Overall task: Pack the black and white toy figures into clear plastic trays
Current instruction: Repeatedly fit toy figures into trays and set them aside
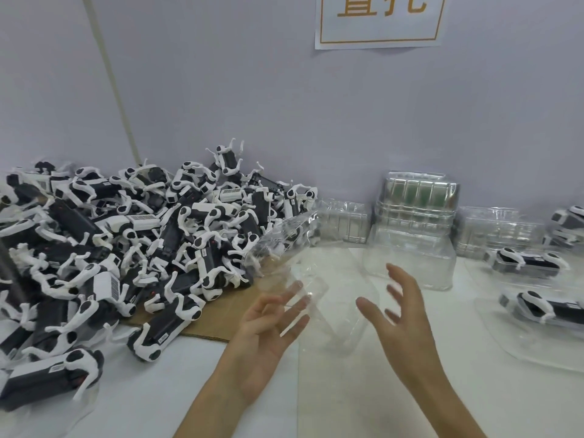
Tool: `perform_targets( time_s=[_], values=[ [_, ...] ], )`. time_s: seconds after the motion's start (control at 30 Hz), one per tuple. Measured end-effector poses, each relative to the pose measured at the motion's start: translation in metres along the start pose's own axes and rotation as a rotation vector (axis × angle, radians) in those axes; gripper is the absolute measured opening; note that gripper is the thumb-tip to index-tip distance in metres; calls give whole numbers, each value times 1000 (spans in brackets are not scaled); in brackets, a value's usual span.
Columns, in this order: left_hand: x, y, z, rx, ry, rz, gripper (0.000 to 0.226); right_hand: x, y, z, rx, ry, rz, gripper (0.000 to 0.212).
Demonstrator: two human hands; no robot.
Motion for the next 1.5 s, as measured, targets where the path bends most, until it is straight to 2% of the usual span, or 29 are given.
perform_targets(
  time_s=[0.07,0.13,0.17,0.23,0.27,0.37,0.43,0.5,0.57,0.63,0.7,0.8,0.93,1.03,1.1,1.23,1.37,1.5],
  values=[
    [0,-4,-1,-48,-10,-25,18,-2,21,12,215,-135,307,74],
    [1,-8,-2,-109,-16,-59,27,-7,28,25,421,-240,451,84],
    [2,-9,-3,-134,-19,-68,26,-9,28,28,495,-259,478,85],
    [3,-9,-3,-139,-22,-69,16,-8,25,30,568,-230,469,75],
    [3,-8,-5,-88,10,-56,20,-6,25,27,573,-193,452,70],
    [4,0,-21,248,263,55,40,6,22,4,499,-60,393,60],
    [1,12,-33,340,459,133,36,15,24,-16,416,-24,392,45],
    [1,24,-41,375,562,151,31,20,34,-33,306,-79,454,37],
    [8,39,-42,577,592,157,26,20,45,-47,196,-184,546,44],
    [22,57,-32,906,583,212,24,18,53,-55,103,-237,604,36],
    [39,76,-19,1295,618,318,36,19,57,-59,35,-236,583,22],
    [64,100,-4,1732,687,409,54,24,54,-59,-10,-170,479,30],
    [91,114,-11,2092,706,239,39,29,51,-66,56,-14,393,25],
    [99,121,-10,2247,726,248,38,31,51,-71,83,54,368,20],
    [98,125,-3,2205,731,321,36,33,49,-74,109,88,345,20],
    [91,136,19,1827,711,431,34,33,43,-79,136,167,281,22],
    [80,119,64,1377,462,567,32,32,30,-78,138,190,182,25],
    [60,71,90,1140,323,487,27,30,7,-61,32,72,-4,36]
  ],
)
Point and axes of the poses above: each hand's wrist, its own x-axis towards the middle knuckle, its own z-axis out of the palm, y = z × x, the point moved 7 cm from there along x, towards the middle knuckle, and after that the axes turned 2 degrees about -z, right-handed, at the moved point
